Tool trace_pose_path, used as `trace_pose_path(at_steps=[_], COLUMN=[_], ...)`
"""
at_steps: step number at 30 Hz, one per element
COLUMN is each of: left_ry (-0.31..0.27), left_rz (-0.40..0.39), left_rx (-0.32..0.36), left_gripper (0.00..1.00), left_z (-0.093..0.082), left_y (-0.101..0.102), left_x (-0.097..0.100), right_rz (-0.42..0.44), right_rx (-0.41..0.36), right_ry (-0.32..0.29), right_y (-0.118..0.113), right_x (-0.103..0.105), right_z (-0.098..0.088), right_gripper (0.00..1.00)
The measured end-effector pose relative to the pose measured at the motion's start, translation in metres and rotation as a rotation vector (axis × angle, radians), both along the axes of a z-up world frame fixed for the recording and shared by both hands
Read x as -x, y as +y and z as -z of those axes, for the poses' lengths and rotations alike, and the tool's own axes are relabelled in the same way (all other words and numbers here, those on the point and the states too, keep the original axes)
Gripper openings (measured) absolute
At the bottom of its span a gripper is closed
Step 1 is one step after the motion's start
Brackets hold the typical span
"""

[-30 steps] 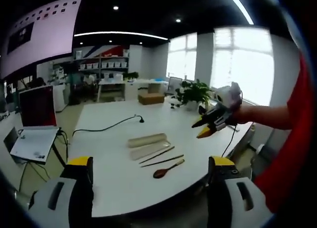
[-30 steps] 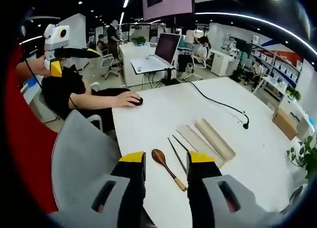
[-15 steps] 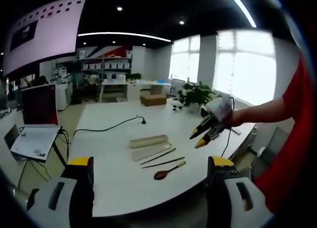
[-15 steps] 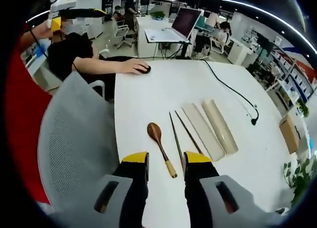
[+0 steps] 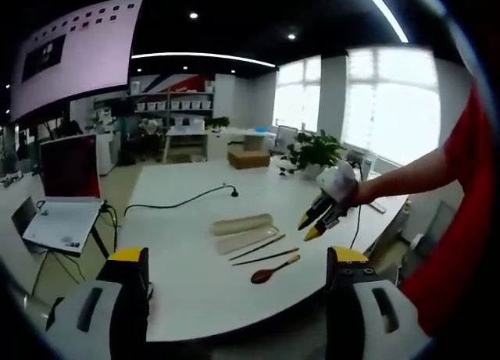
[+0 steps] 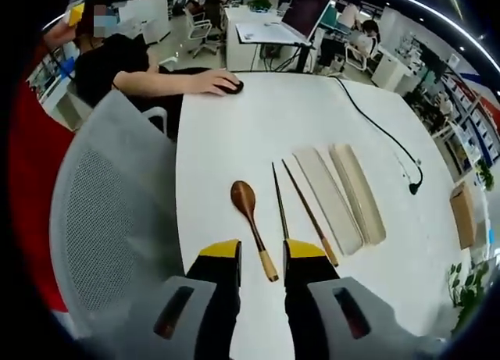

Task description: Arrange the utensils inside the cutlery case until each visible utensil rests in its matching compartment.

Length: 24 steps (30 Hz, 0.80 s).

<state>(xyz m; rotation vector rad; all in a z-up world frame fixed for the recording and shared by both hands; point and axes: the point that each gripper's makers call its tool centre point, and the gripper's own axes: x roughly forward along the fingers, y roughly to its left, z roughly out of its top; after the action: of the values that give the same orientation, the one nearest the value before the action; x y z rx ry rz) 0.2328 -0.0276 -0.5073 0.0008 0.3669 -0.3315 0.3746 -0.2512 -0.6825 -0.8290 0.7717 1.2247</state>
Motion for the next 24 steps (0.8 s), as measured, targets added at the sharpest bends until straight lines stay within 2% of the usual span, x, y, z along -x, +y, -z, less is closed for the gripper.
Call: trace_pose_path(at_steps=[8, 11, 12, 13, 15, 17, 19, 20, 21, 22, 23, 24], left_ry=[0.016, 0.019, 0.016, 0.019, 0.020, 0.052, 0.031, 0.019, 0.018, 0.027, 0.034, 0.013], left_rz=[-0.003, 0.006, 0.019, 0.027, 0.039, 0.041, 0.054, 0.069, 0.080, 0.068, 0.045, 0.031], left_rx=[0.008, 0.024, 0.035, 0.055, 0.152, 0.189, 0.172, 0.141, 0.094, 0.032, 0.000, -0.033], left_gripper=[0.96, 0.96, 0.96, 0.96, 0.95, 0.94, 0.95, 0.95, 0.96, 0.96, 0.96, 0.95], left_z=[0.008, 0.008, 0.008, 0.008, 0.005, 0.010, 0.010, 0.010, 0.013, 0.017, 0.018, 0.014], left_y=[-0.001, -0.004, -0.007, -0.009, -0.013, -0.009, -0.005, -0.004, -0.002, 0.004, 0.008, 0.008], left_x=[0.002, 0.002, 0.001, 0.000, -0.003, -0.004, -0.006, -0.007, -0.007, -0.007, -0.007, -0.007], right_rz=[0.023, 0.088, 0.144, 0.157, 0.148, 0.163, 0.161, 0.168, 0.181, 0.195, 0.231, 0.220], right_rx=[0.048, 0.043, 0.061, 0.069, 0.052, 0.075, 0.083, 0.083, 0.082, 0.078, 0.058, 0.041], right_ry=[0.023, 0.080, 0.101, 0.117, 0.103, 0.061, 0.047, 0.046, 0.048, 0.056, 0.073, 0.078], right_y=[-0.003, -0.009, -0.015, -0.018, -0.018, -0.023, -0.024, -0.024, -0.025, -0.024, -0.022, -0.019], right_x=[-0.017, -0.022, -0.025, -0.025, -0.028, -0.034, -0.037, -0.040, -0.041, -0.042, -0.041, -0.039], right_z=[0.014, 0.025, 0.031, 0.033, 0.034, 0.033, 0.033, 0.034, 0.034, 0.033, 0.032, 0.032], right_gripper=[0.17, 0.14, 0.15, 0.15, 0.19, 0.23, 0.21, 0.20, 0.20, 0.20, 0.19, 0.19])
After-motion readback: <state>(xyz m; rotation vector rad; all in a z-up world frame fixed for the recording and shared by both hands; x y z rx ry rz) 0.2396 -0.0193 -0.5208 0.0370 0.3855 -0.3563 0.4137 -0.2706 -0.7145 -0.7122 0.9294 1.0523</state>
